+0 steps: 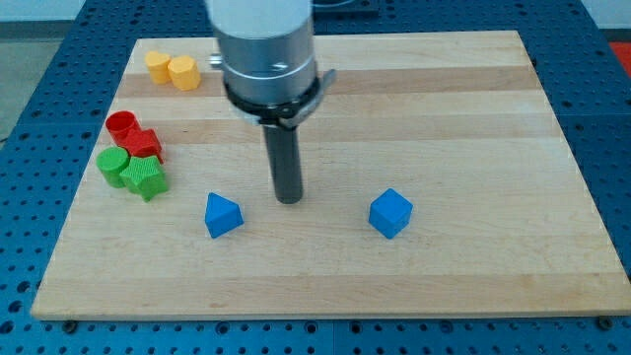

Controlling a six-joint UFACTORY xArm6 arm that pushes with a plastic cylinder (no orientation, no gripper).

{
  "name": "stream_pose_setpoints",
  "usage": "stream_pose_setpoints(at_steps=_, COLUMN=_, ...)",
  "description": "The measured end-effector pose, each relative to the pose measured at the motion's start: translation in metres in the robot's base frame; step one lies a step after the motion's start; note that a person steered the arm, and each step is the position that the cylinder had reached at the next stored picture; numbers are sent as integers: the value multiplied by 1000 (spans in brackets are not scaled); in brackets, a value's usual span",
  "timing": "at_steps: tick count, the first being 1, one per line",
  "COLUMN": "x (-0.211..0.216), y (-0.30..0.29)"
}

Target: Slide the blue triangle towards center

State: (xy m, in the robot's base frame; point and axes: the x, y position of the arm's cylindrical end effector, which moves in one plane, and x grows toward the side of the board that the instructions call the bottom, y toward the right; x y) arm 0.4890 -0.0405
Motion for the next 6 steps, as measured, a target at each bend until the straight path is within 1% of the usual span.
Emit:
stream_pose_setpoints(at_steps=1, x=3, y=-17)
stream_pose_setpoints(at_steps=3, x=-20, y=-120)
stream_pose_setpoints(at_steps=4, x=35, y=-125)
stream_pose_setpoints(at_steps=5, x=55, y=-106)
stream_pose_setpoints(at_steps=6, x=37, y=-54)
